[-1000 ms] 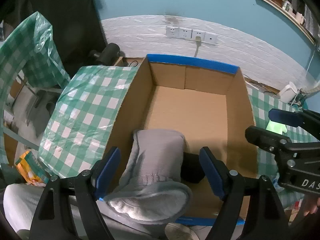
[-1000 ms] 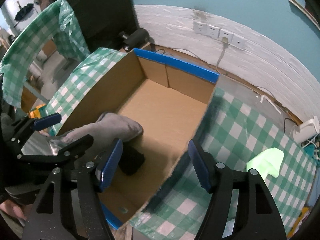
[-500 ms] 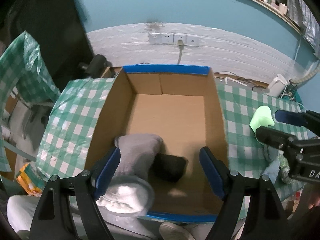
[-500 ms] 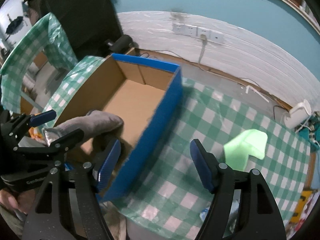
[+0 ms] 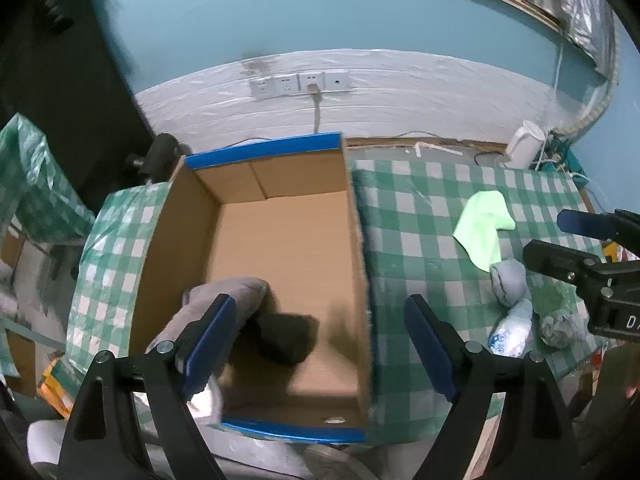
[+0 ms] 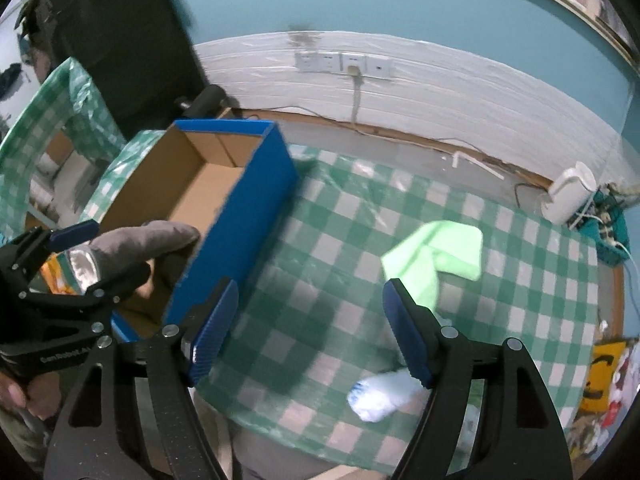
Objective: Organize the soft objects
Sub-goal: 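Open both tools to drop the beanie and sock ball into the box, then grasp the crumpled plastic bag with the right tool while the left tool grasps the white bag bundle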
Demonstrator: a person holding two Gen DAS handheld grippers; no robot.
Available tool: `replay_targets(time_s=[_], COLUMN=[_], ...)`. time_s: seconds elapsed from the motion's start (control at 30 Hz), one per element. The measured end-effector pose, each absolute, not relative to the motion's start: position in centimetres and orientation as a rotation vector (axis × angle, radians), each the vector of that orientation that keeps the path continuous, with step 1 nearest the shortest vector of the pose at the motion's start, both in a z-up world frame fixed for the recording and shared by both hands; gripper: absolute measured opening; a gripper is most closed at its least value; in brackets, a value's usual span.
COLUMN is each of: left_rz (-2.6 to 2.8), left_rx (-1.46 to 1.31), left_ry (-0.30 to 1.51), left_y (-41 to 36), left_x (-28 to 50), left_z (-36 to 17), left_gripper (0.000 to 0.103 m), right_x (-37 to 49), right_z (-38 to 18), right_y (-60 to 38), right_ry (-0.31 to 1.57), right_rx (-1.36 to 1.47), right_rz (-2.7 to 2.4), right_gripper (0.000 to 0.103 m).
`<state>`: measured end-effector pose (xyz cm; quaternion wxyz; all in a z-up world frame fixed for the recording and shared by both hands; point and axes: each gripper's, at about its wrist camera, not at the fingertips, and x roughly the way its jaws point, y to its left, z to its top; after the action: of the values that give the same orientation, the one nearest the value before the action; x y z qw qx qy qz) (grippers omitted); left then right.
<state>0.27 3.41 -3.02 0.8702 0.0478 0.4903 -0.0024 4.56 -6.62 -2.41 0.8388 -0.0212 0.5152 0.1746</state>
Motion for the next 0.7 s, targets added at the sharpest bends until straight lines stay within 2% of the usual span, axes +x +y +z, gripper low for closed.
replay_targets(time_s=[0.7], left_rz=[-0.18], left_rx=[0.234], left_ry=[1.094], left_y=[-7.1], left_x=[0.4], left_z=[-5.5], left_gripper=[0.087], right_x=[1.9], right_z=[-5.4], right_y=[-19.6], right_ry=[1.148], right_rx=[0.068], right_rz=[0.171], right_gripper=[0.077])
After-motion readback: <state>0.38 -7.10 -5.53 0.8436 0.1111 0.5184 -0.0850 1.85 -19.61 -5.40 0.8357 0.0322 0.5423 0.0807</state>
